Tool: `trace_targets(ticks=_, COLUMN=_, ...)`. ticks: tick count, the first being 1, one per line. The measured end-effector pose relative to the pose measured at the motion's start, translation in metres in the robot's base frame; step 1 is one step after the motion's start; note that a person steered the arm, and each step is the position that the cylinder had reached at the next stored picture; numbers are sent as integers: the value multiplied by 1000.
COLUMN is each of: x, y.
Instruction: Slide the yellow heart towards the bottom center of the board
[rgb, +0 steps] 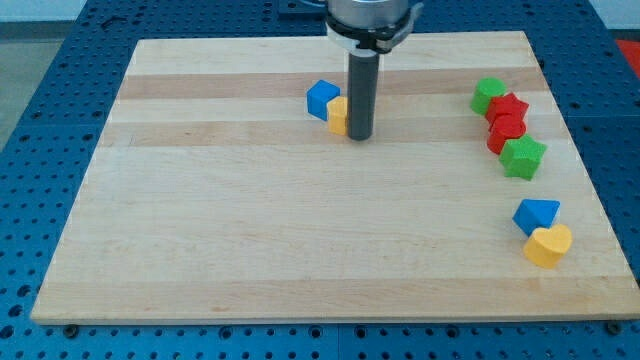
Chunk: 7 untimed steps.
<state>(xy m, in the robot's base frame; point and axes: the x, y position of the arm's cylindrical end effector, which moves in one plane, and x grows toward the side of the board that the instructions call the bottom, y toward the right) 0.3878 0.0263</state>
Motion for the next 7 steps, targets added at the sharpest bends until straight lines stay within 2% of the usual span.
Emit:
trace_targets(ticks=1, x=-4, y=0)
trace_targets(ticks=3, x=6, y=54)
trace_targets(ticks=5, x=82, y=108)
trace_targets(ticks=7, x=102, y=173)
